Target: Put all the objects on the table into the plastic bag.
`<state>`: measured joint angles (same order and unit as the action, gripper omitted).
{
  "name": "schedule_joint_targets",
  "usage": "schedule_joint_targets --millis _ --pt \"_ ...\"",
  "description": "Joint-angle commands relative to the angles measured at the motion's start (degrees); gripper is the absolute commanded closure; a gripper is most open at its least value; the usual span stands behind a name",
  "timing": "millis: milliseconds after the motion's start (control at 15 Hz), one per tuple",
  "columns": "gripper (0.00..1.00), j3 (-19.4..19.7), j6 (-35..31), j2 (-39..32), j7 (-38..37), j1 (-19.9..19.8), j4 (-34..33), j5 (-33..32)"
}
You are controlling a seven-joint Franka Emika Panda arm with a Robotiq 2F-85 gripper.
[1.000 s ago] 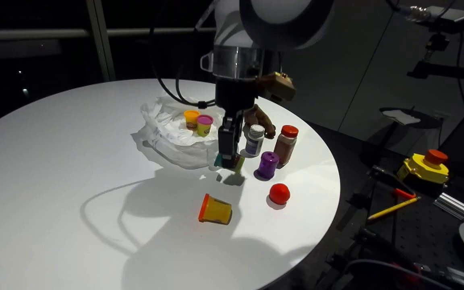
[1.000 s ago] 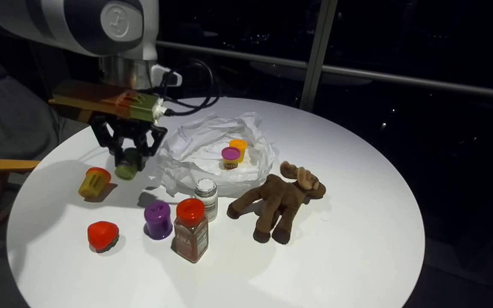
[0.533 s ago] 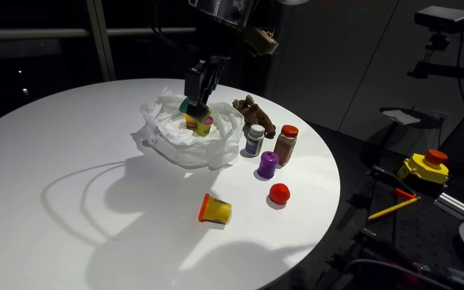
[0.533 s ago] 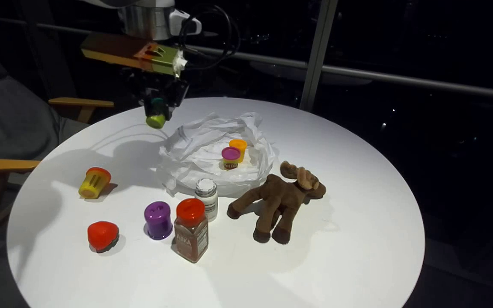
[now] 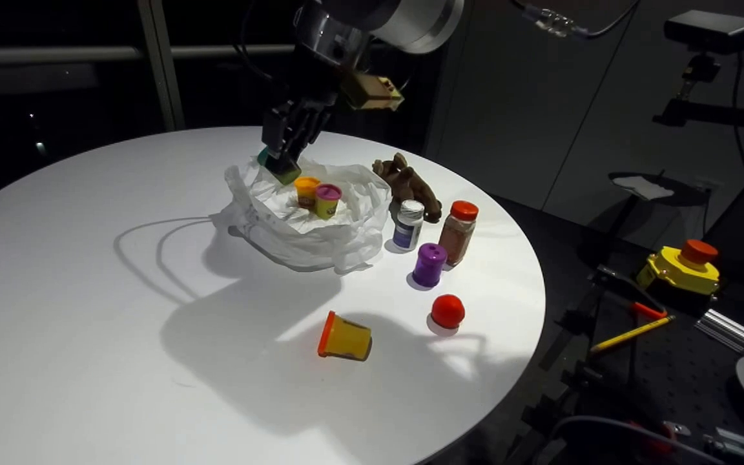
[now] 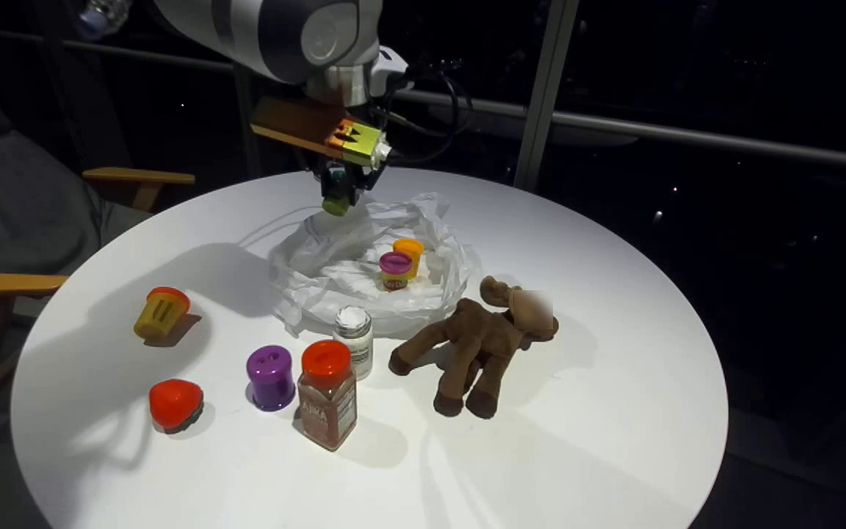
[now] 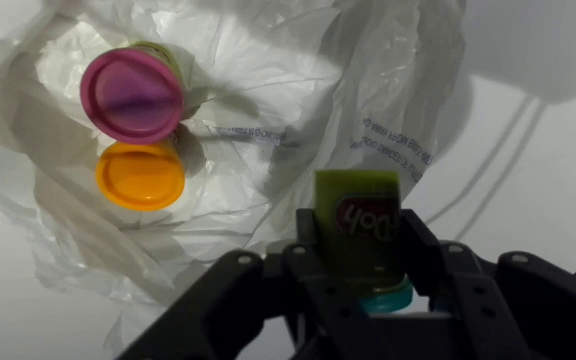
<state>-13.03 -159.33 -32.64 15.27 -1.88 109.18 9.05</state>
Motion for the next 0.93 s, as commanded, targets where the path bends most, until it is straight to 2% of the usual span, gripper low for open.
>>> schedule_joint_targets --millis 0,333,867 --pt "0.8 -0.27 -2.63 -10.9 -0.85 1.29 -8.54 -0.68" --pt "0.8 1.13 -5.02 -17.85 -0.68 2.14 -12.72 -4.36" --pt "0.8 -0.19 -14.24 -12.02 0.24 0.78 -7.6 -10.36"
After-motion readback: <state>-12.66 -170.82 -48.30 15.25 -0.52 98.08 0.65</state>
